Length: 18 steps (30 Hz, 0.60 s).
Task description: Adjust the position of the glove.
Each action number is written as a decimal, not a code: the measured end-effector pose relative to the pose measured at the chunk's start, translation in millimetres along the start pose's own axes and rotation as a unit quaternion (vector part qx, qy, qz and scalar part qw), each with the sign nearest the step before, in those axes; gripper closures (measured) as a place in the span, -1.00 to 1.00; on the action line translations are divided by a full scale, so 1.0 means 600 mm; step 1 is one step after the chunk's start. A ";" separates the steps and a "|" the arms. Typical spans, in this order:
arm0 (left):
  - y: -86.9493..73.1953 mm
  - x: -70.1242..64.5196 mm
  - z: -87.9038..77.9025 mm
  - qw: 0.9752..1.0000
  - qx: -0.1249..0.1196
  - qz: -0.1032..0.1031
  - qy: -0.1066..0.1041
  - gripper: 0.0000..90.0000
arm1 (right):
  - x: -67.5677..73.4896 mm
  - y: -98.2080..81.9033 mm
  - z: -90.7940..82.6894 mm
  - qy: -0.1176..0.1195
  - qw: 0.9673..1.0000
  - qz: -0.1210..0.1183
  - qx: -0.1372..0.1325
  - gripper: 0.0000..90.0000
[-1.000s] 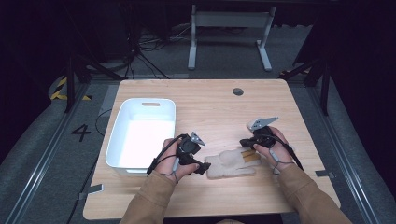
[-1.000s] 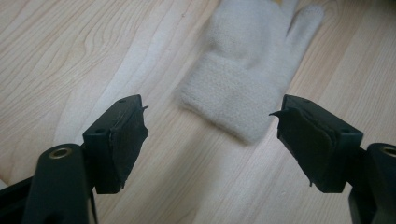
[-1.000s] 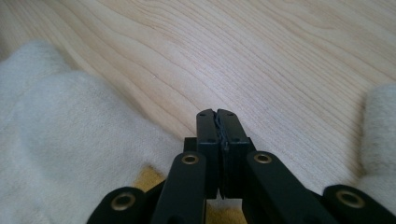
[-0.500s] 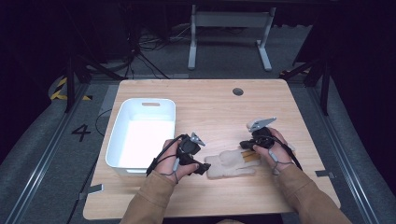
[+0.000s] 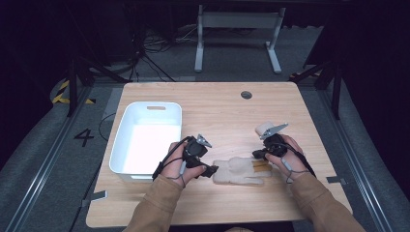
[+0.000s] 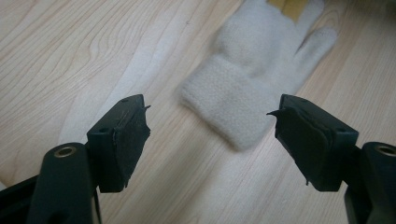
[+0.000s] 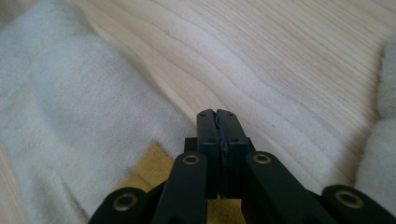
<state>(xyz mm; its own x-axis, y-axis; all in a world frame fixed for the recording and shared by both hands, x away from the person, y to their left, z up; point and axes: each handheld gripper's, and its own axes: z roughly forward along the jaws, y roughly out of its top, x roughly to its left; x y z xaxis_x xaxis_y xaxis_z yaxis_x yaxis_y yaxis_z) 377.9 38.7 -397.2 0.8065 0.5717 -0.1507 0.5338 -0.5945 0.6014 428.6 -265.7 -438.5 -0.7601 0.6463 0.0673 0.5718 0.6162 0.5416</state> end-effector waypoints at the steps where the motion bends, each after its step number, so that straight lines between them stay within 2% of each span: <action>1: 0.001 0.000 0.001 1.000 -0.001 0.001 -0.002 -0.42 | 0.000 -0.001 -0.001 0.001 1.000 -0.001 0.001 1.00; 5: 0.003 -0.001 0.003 1.000 0.001 0.002 -0.002 -0.42 | 0.002 -0.004 -0.007 0.004 1.000 -0.001 0.007 1.00; 8: 0.005 -0.001 0.004 1.000 -0.001 0.002 -0.005 -0.42 | 0.001 -0.006 -0.013 0.007 1.000 0.002 0.003 0.98; 12: 0.005 -0.001 0.002 1.000 -0.002 0.002 -0.006 -0.42 | 0.000 -0.004 -0.027 0.006 1.000 0.009 -0.028 0.85; 18: 0.003 0.001 0.000 1.000 -0.002 -0.001 -0.006 -0.42 | -0.010 -0.005 -0.056 -0.012 0.997 0.024 -0.072 0.73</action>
<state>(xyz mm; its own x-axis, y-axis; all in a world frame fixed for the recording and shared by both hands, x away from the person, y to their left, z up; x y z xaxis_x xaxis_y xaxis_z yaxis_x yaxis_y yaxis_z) 379.4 38.0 -396.1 0.8089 0.5655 -0.1609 0.5338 -0.5918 0.6040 421.1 -286.3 -412.4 -0.7242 0.6854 0.0760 0.5551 0.5142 0.6538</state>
